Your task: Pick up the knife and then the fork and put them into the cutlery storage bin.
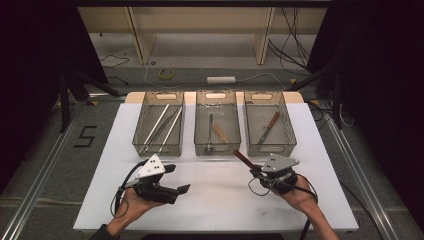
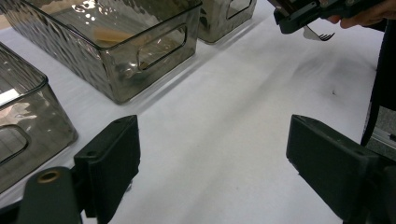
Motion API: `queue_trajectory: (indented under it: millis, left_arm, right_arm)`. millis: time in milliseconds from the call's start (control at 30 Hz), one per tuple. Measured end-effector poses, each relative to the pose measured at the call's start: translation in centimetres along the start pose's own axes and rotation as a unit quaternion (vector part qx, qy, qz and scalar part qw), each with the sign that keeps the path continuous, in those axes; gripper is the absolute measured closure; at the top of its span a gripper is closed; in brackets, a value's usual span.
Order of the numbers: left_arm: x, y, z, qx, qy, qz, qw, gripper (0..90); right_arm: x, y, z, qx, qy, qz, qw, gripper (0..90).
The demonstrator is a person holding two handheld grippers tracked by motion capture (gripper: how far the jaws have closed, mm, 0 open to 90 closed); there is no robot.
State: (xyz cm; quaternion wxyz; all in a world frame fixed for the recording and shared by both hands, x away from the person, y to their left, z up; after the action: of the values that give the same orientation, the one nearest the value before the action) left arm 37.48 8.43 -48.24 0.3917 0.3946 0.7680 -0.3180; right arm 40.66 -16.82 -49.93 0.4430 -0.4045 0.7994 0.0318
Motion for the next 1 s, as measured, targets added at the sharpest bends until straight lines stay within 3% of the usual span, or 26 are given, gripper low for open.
queue_trajectory:
  millis: [500,1000]
  left_arm:
    - [-0.1,0.0,0.0,-0.002,-0.005,-0.002,1.0,16.9]
    - [-0.2,0.2,-0.1,-0.005,-0.012,-0.006,0.9999,16.5]
  right_arm:
    - [0.3,-2.1,0.0,0.015,0.006,0.041,0.999,77.8]
    - [-0.2,-5.3,-0.3,0.038,-0.002,0.077,0.9963,77.8]
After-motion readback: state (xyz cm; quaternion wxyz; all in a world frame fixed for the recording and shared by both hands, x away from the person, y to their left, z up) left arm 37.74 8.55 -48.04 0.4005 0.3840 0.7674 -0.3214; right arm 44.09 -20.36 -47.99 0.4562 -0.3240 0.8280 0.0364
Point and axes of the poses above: each handheld gripper's, and its own axes: z roughly forward along the jaws, x roughly out of its underside, y roughly to its left, the point moved 10 cm from there along z, roughly forward along the jaws, and after that the axes turned 9 degrees about x, right-handed, at the moved point
